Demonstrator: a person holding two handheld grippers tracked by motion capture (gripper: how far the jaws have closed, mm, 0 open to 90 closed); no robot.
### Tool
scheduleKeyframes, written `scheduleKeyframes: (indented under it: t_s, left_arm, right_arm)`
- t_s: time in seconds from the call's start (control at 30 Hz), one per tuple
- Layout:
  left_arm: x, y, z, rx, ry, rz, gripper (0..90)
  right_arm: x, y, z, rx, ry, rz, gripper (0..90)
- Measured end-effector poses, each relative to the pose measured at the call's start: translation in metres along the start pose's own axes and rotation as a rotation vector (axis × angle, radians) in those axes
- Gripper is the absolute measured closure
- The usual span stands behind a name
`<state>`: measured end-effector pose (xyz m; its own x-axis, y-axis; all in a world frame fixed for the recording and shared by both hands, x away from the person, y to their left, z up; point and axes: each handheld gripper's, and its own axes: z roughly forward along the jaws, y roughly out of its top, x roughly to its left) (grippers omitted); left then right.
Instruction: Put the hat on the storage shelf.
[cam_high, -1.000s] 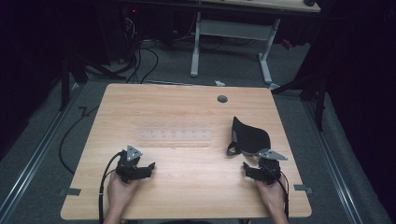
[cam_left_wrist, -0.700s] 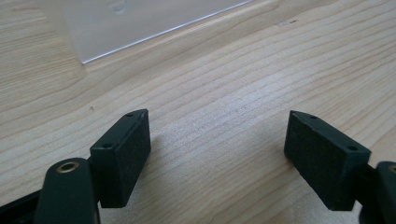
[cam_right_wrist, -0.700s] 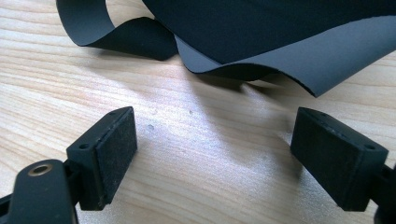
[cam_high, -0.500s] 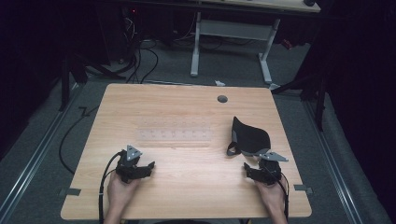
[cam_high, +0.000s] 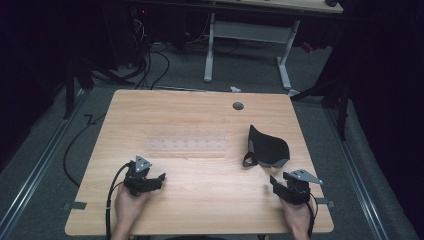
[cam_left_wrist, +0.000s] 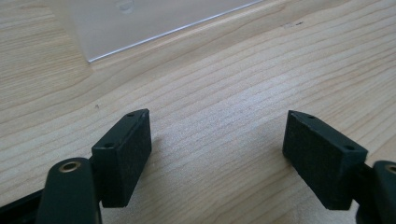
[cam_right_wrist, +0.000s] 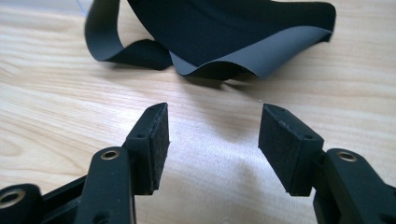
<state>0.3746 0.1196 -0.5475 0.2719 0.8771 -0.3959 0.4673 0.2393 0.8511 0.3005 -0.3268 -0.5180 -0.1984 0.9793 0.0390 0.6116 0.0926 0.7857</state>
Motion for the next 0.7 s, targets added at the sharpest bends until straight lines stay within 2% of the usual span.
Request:
scheduleKeyframes:
  t_s: [0.03, 0.2, 0.27, 0.3, 0.43, 0.63, 0.7]
  left_arm:
    - [0.000, 0.000, 0.000, 0.000, 0.000, 0.000, 24.2]
    - [0.000, 0.000, 0.000, 0.000, 0.001, 0.000, 24.2]
    - [0.000, 0.000, 0.000, 0.001, 0.000, 0.003, 24.2]
    - [0.000, 0.000, -0.001, 0.004, -0.002, 0.006, 23.9]
    - [-0.001, -0.001, -0.001, 0.008, -0.018, 0.010, 23.8]
    - [-0.001, -0.001, -0.001, 0.006, -0.018, 0.007, 23.7]
    - [-0.001, -0.001, -0.001, 0.006, -0.018, 0.007, 23.7]
  right_arm:
    - [-0.005, -0.001, -0.004, -0.009, 0.003, 0.020, 44.5]
    - [-0.013, 0.002, -0.008, -0.027, -0.002, 0.050, 43.5]
    - [-0.017, 0.005, -0.007, -0.028, 0.012, 0.070, 42.8]
    - [-0.019, 0.008, -0.006, -0.035, 0.026, 0.089, 42.1]
    - [-0.029, 0.016, 0.001, -0.041, 0.026, 0.143, 39.5]
    - [-0.041, 0.025, 0.011, -0.045, 0.015, 0.205, 38.4]
    - [-0.043, 0.029, 0.014, -0.049, 0.021, 0.213, 38.4]
